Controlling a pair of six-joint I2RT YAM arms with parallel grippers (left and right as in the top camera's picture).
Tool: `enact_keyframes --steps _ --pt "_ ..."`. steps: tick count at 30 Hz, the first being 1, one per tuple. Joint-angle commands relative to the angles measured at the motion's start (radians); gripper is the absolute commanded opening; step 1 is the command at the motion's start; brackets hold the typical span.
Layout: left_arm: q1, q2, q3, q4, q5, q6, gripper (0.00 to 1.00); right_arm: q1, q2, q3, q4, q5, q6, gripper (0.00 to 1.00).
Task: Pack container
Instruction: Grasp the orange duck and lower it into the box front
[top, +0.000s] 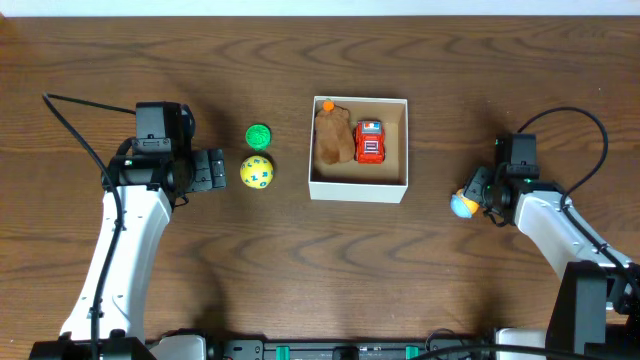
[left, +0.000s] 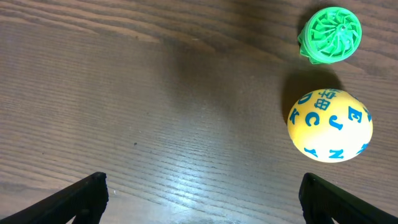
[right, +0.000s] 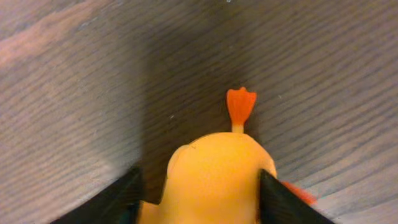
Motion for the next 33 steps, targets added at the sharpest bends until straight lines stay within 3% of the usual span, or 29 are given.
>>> enact_keyframes --steps 1,3,5,9,18,25,33 --pt "0.005 0.0 0.017 -0.003 0.003 0.006 0.98 -0.004 0.003 -0.01 0.011 0.014 0.014 0.44" --pt "0.005 0.0 0.017 -0.003 0.003 0.006 0.98 -0.004 0.003 -0.01 0.015 0.015 0.013 0.29" --pt "0.005 0.0 0.017 -0.003 0.003 0.006 0.98 -0.004 0.003 -0.005 0.018 0.018 0.009 0.01" --pt "0.005 0.0 0.017 -0.003 0.003 0.006 0.98 0.006 -0.006 0.064 -0.047 0.009 0.009 0.01" --pt "0.005 0.0 0.017 -0.003 0.003 0.006 0.98 0.133 -0.145 0.407 -0.321 -0.051 -0.066 0.01" --pt "0.005 0.0 0.017 -0.003 0.003 0.006 0.98 0.297 -0.2 0.468 -0.3 -0.077 -0.002 0.01" --pt "0.005 0.0 0.017 -0.003 0.003 0.006 0.98 0.487 -0.077 0.411 -0.155 -0.072 0.159 0.01"
